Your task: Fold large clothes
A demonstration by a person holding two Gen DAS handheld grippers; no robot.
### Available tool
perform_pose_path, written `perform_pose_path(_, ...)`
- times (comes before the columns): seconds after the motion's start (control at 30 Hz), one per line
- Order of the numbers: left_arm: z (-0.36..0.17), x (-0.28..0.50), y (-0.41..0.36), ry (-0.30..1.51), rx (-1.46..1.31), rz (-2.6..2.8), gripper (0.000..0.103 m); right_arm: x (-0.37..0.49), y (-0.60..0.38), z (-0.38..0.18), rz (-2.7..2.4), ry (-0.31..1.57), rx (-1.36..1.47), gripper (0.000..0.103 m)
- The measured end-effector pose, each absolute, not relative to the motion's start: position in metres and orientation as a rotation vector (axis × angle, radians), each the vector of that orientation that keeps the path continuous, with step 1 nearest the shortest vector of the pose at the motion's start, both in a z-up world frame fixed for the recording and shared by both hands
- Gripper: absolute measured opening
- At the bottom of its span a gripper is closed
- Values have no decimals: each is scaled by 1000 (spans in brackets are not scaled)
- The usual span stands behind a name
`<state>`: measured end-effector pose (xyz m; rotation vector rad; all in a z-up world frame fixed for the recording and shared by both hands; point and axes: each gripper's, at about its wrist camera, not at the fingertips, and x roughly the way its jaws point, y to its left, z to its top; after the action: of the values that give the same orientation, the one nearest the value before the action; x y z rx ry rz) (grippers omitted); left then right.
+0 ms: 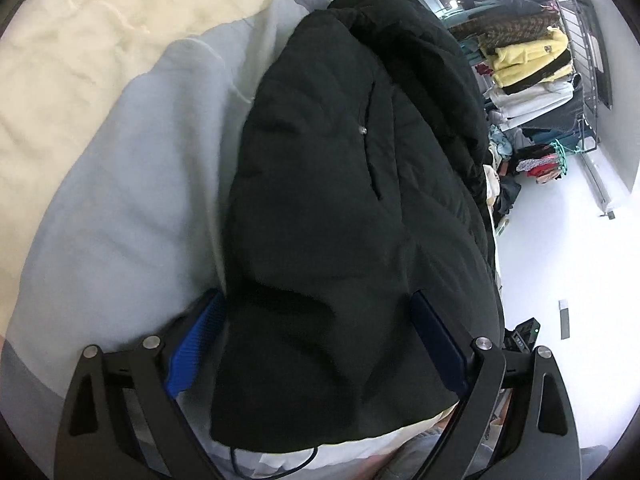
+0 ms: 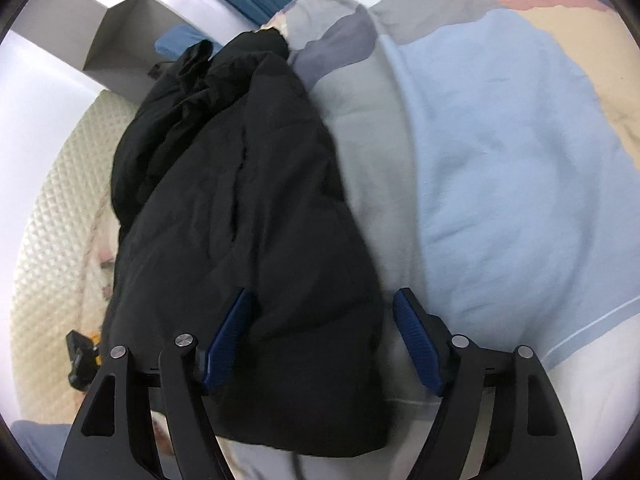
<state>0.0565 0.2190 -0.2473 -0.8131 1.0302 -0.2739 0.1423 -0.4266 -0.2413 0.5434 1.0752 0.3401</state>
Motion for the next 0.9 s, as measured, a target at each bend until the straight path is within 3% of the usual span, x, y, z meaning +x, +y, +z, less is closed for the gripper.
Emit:
perform_pose_path(0.07,-244,55,218,1016,-841,-314,79,138,-420,-232,420,1065,555,74)
perform_pose_path(0.13,-236,53,219,986,-866,-361,73,134,-411,-223,489,1042,552,74)
perform_pose_path(0.27,-227,44,227,910,-920,-437,72,129,-402,-220,532,1022,531,74)
perform_pose_path(0.37,-242,50,227,964,-943,-389,68,134,-406,-238,502,1061,568,74)
perform_pose_path(0.4,-247,50,224,985,-936,-374,67,134,-406,-241,500,1068,575,70)
perform_pose_path(0.47,-247,50,219,998,-905,-374,58,133,-401,-238,503,1064,550,52)
perform_pose_path(0.5,-244,49,218,996,-908,-390,55,132,-400,-233,509,1058,537,35)
perform_pose_path(0.57,-241,48,222,999,-953,-398,31,131,-398,-219,530,1038,538,20)
perform_pose_path(0.6,-236,49,223,1002,-970,-400,27,131,-398,-210,542,1021,538,12)
perform_pose_path(0.67,-223,50,225,992,-964,-402,18,130,-395,-188,573,967,535,9)
perform_pose_path(0.9,-140,52,235,864,-971,-399,13,125,-397,-87,608,744,517,6)
